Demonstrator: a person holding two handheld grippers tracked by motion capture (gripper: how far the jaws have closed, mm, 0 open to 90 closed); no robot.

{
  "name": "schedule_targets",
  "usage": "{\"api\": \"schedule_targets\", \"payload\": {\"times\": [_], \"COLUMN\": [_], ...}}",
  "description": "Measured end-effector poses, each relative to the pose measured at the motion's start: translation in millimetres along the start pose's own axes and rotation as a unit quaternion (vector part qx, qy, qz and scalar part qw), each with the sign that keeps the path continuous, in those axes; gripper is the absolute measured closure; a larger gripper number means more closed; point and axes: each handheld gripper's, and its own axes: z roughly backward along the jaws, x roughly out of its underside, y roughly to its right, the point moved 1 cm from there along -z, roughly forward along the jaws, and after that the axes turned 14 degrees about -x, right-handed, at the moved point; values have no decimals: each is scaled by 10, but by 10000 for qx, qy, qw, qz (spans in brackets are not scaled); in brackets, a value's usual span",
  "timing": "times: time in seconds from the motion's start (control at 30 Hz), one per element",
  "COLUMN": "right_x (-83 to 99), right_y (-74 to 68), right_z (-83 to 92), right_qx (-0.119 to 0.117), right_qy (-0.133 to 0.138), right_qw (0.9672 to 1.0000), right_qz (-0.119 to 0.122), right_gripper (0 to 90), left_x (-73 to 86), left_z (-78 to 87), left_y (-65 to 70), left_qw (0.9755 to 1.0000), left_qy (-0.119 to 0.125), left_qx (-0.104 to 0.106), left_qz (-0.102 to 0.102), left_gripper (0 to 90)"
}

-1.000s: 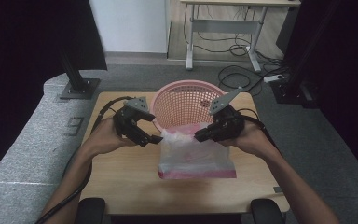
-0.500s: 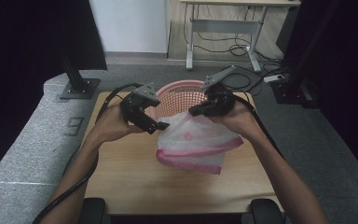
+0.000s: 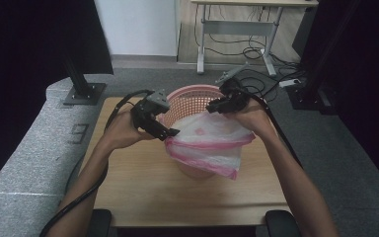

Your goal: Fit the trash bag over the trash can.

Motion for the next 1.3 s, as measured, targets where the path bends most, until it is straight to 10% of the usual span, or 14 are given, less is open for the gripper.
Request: {"api": "schedule_targets", "payload": {"times": [0.2, 0.63, 0.97, 1.3], "right_x": [9, 199, 305, 98], "right_y": [-217, -844, -821, -740], "right_z": [161, 217, 83, 252], "right_qx": [-161, -1204, -1341, -1037], "right_qy": [-119, -299, -659, -277], "right_qw": [9995, 9895, 9849, 9909], "right_qz": [250, 739, 876, 809], "right_gripper": [445, 416, 845, 877], "left_x": [9, 5, -7, -148], "left_z": [-66, -89, 74, 336], "left_y": [-3, -1, -40, -10], "left_qw": [9999, 9998, 9992, 9971], "left_qy": [26, -37, 109, 436], "left_qx": [76, 106, 340, 621], "left_qz": [105, 180, 172, -19], "left_gripper": [144, 144, 162, 200]}}
